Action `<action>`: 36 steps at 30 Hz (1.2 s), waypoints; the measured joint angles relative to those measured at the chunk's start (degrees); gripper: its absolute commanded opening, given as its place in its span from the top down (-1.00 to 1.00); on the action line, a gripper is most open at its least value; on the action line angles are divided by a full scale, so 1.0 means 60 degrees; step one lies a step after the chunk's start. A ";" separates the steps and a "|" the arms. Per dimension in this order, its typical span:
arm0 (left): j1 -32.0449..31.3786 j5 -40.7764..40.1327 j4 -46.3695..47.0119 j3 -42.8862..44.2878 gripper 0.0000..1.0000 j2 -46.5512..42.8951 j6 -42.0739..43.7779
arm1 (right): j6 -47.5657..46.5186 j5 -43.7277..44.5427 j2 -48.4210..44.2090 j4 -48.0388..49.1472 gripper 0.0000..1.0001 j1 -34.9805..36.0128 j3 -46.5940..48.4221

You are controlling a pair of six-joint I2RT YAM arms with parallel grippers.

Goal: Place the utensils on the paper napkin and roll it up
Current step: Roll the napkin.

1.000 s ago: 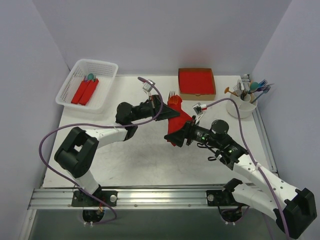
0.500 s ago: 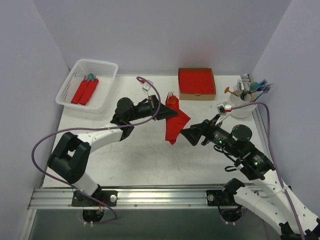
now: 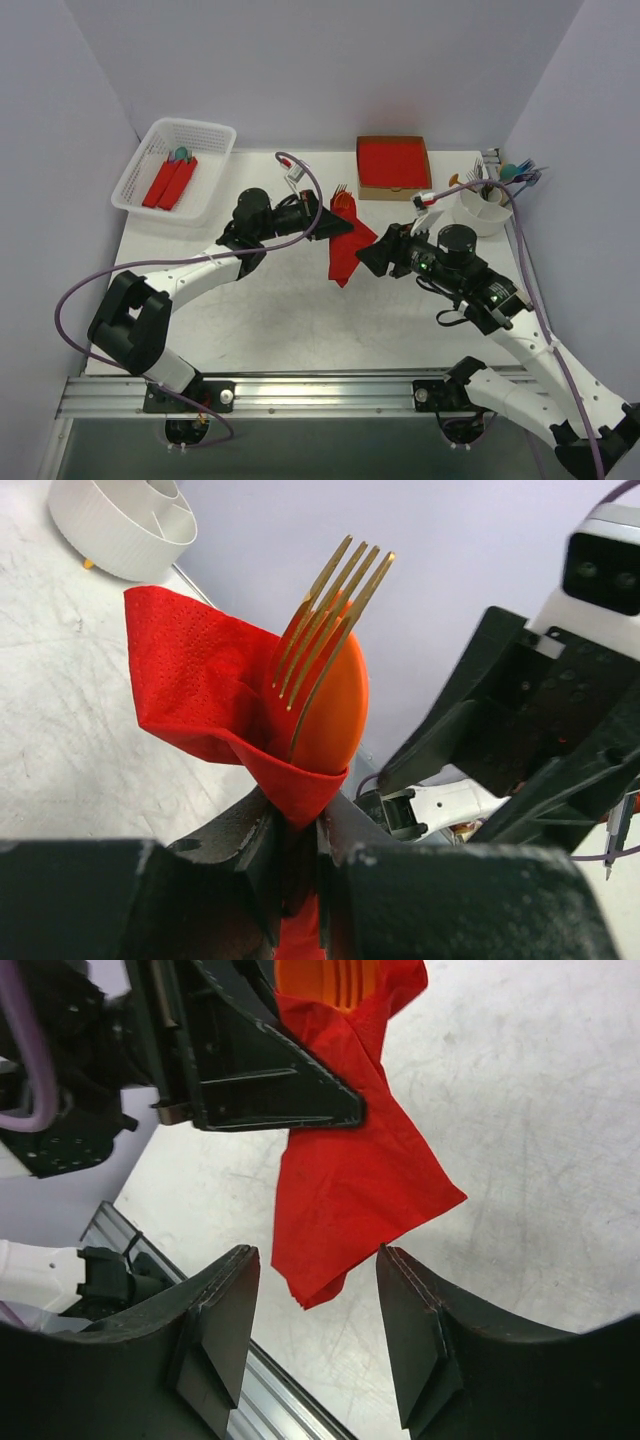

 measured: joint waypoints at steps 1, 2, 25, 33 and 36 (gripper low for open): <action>-0.0011 -0.0011 -0.0033 0.0000 0.95 -0.0004 0.0018 | -0.0004 -0.0036 0.0229 0.0040 0.01 0.0000 0.0000; -0.0026 -0.0029 -0.0062 0.0000 0.95 -0.0007 0.0036 | -0.0007 -0.0069 0.0466 0.0062 0.01 0.0000 0.0000; -0.0186 0.0328 0.1009 -0.0386 0.95 -0.0280 -0.0973 | -0.0131 -0.0568 0.1519 0.1086 0.10 0.0000 0.0000; -0.0186 0.0656 0.1865 -0.0517 0.95 -0.0270 -0.1610 | -0.0248 -0.1045 0.1377 0.1319 0.10 -0.0004 0.0000; -0.0186 0.0725 0.2080 -0.0554 0.95 -0.0270 -0.1763 | -0.0266 -0.1268 0.1322 0.1406 0.12 -0.0051 0.0000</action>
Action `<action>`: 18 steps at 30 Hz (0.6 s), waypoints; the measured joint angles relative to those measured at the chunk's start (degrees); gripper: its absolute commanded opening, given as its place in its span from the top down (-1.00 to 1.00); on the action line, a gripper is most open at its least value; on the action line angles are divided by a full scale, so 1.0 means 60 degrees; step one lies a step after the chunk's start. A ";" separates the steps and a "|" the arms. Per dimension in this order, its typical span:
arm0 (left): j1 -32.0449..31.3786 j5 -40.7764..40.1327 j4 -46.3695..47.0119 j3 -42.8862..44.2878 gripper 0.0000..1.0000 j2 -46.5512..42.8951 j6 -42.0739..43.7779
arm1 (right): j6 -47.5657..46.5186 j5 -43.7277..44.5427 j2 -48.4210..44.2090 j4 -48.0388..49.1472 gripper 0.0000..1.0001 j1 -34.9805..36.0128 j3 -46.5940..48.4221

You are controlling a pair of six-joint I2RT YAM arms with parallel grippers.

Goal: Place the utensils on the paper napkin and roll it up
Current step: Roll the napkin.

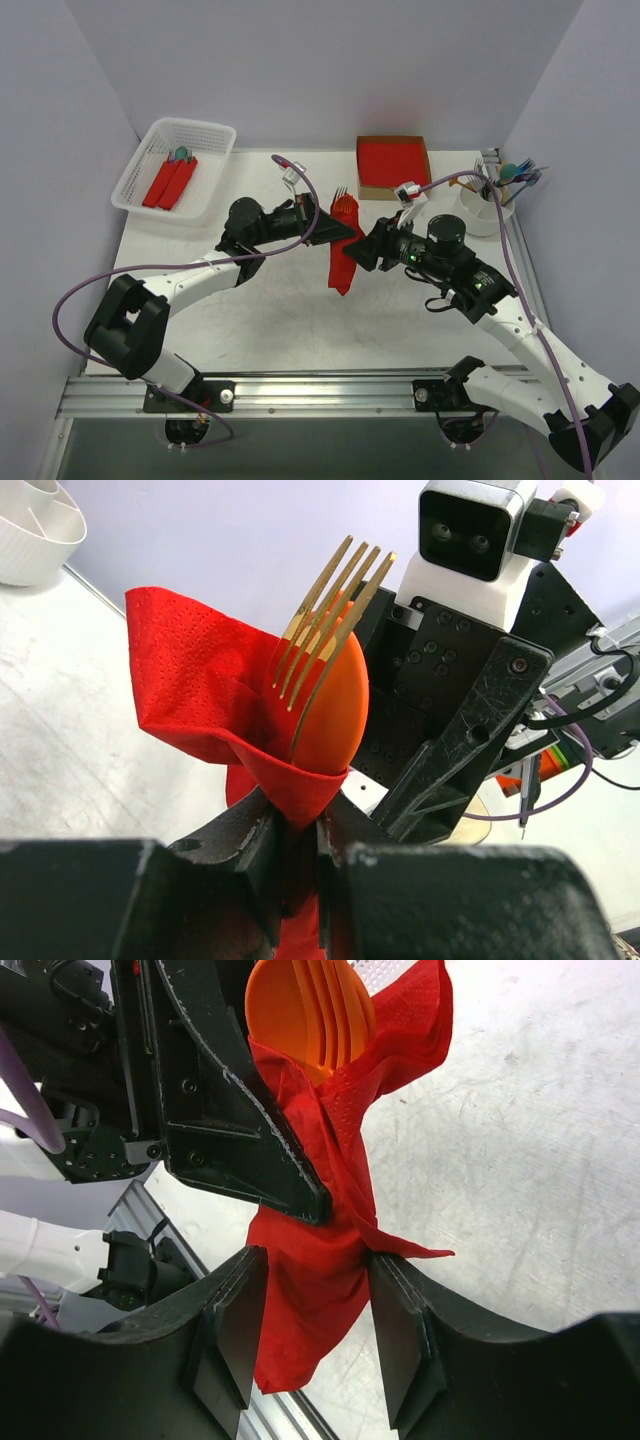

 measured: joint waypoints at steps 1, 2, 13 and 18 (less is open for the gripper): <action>0.0000 0.0015 0.0051 -0.0004 0.95 0.0000 -0.0025 | -0.0011 -0.0066 -0.0022 0.0018 0.14 -0.0025 0.0000; -0.0004 0.0044 0.0080 -0.0004 0.95 0.0000 -0.0066 | -0.0015 -0.0146 -0.0044 0.0015 0.16 -0.0069 0.0000; -0.0098 0.0262 0.0364 -0.0004 0.95 0.0029 -0.0233 | -0.0044 -0.0965 -0.0073 0.0066 0.32 -0.0342 0.0000; -0.0142 0.0335 0.0470 -0.0004 0.95 0.0040 -0.0295 | -0.0040 -0.1326 -0.0069 0.0109 0.51 -0.0466 -0.0004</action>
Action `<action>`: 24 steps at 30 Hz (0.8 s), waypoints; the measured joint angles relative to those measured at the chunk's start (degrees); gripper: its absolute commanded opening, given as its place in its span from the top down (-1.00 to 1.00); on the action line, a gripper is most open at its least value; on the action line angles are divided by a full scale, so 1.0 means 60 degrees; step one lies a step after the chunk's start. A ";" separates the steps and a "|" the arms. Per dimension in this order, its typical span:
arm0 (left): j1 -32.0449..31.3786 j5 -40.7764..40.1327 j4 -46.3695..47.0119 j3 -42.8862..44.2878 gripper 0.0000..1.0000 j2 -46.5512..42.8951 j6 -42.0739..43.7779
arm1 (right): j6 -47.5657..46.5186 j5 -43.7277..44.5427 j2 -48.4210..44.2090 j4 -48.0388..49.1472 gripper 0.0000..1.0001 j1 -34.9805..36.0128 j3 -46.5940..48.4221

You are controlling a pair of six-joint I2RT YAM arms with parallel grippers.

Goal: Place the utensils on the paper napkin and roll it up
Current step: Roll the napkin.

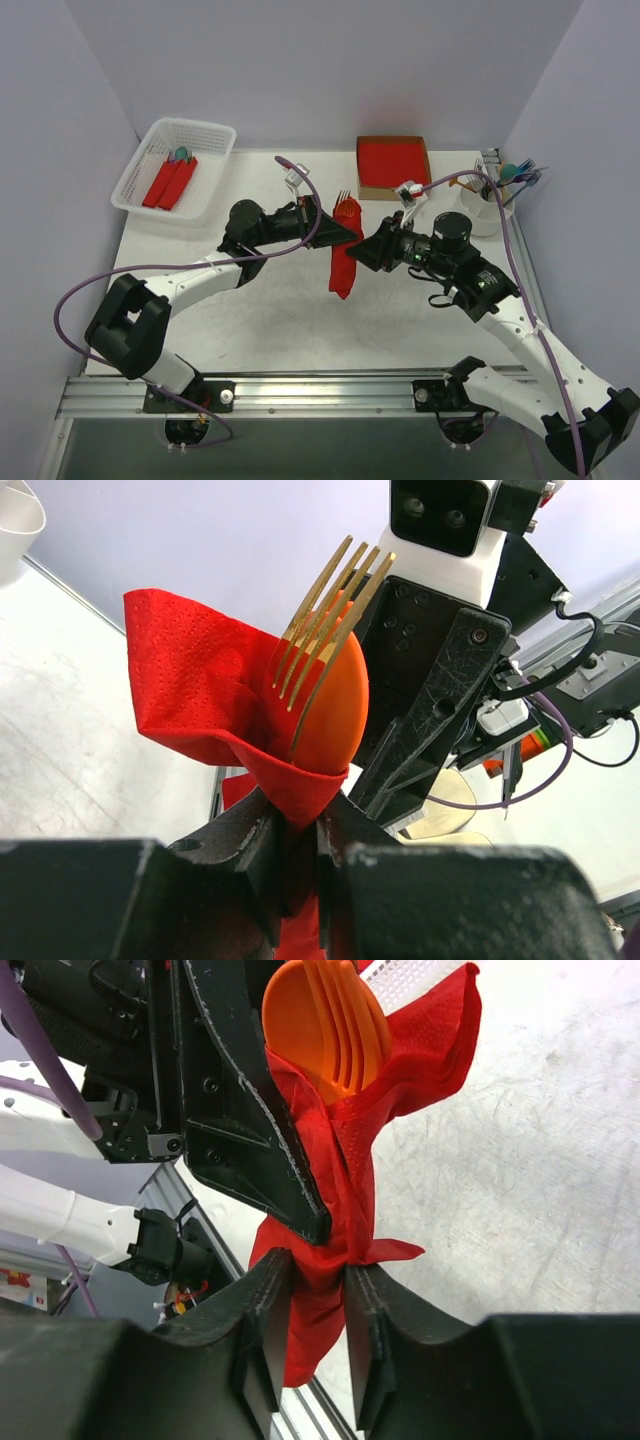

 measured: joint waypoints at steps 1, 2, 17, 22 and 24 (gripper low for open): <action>-0.0004 0.0018 0.0029 0.0000 0.95 0.0011 -0.0036 | 0.0000 -0.0095 0.0000 0.0025 0.54 -0.0044 0.0000; -0.0011 0.0022 0.0066 0.0000 0.95 0.0015 -0.0073 | 0.0015 -0.0186 0.0000 0.0047 0.55 -0.0069 0.0000; -0.0113 0.0259 0.1096 0.0000 0.95 0.0306 -0.0736 | 0.0324 -0.1275 -0.0280 0.0754 1.00 -0.0477 -0.0444; -0.0160 0.0324 0.1581 0.0000 0.89 0.0412 -0.0980 | 0.0390 -0.1479 -0.0433 0.0976 1.00 -0.0543 -0.0586; -0.0160 0.0357 0.1661 0.0000 0.86 0.0441 -0.1016 | 0.0397 -0.1504 -0.0463 0.1060 1.00 -0.0546 -0.0641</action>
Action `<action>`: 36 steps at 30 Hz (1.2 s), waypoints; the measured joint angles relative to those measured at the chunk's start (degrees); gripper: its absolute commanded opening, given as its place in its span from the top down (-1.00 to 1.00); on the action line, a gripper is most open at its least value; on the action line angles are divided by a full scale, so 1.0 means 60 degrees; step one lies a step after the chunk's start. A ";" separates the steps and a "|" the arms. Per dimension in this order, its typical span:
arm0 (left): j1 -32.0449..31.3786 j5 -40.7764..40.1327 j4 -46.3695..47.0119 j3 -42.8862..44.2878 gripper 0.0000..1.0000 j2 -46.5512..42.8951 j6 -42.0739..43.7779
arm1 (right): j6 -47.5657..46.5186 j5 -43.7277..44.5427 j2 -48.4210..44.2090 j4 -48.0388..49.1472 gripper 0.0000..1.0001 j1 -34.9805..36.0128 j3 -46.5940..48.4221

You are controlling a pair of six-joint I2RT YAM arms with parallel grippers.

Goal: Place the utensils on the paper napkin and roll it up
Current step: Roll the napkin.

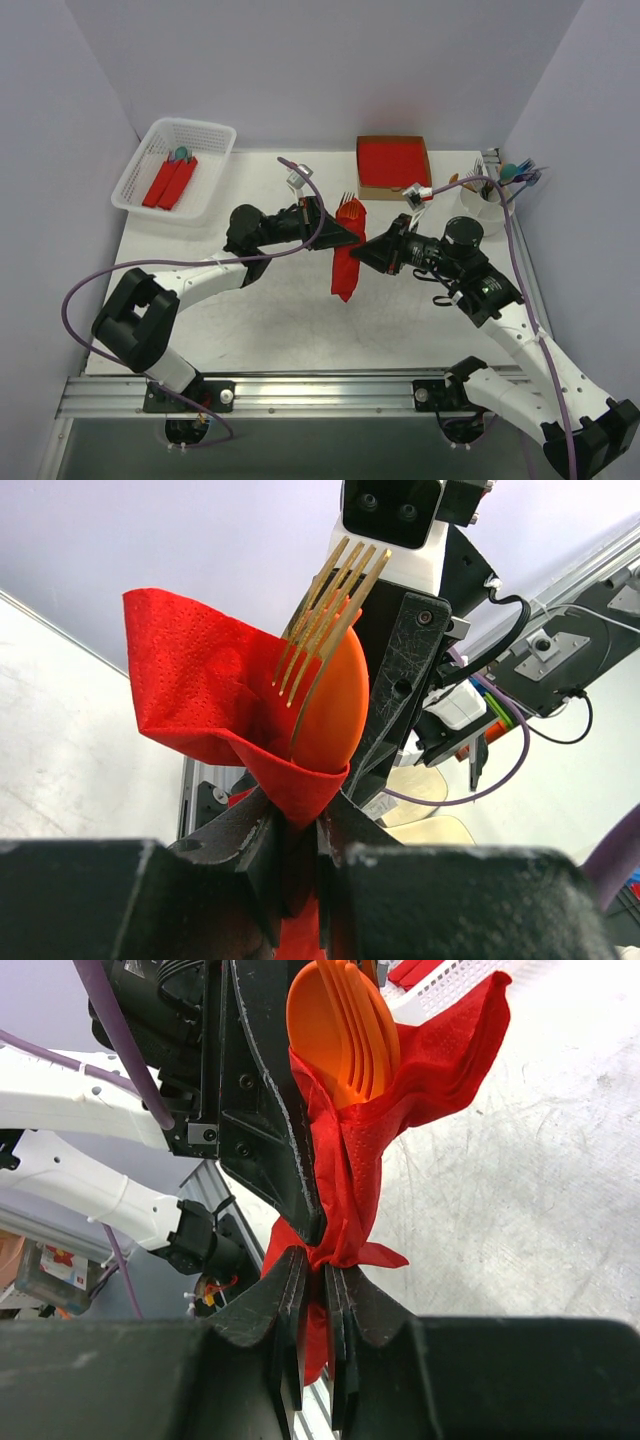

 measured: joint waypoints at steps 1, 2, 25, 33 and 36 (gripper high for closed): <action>0.0000 0.0004 0.0000 0.0000 0.83 0.0000 -0.0015 | 0.0007 -0.0007 -0.0011 0.0025 1.00 0.0000 -0.0015; 0.0000 0.0011 -0.0007 0.0000 0.81 0.0000 -0.0011 | 0.0015 -0.0011 -0.0022 0.0047 1.00 -0.0004 -0.0036; -0.0113 -0.0233 -0.1443 0.0000 -0.12 -0.0503 0.1027 | 0.0419 -0.0200 -0.0164 0.0696 1.00 -0.0011 -0.0302; 0.0058 -0.0146 -0.1647 0.0000 -0.60 -0.0674 0.1100 | 0.0463 -0.0291 -0.0160 0.0874 1.00 -0.0004 -0.0302; 0.0142 -0.0044 -0.1643 0.0000 -0.88 -0.0885 0.1086 | 0.0463 -0.0291 -0.0142 0.0896 1.00 -0.0004 -0.0295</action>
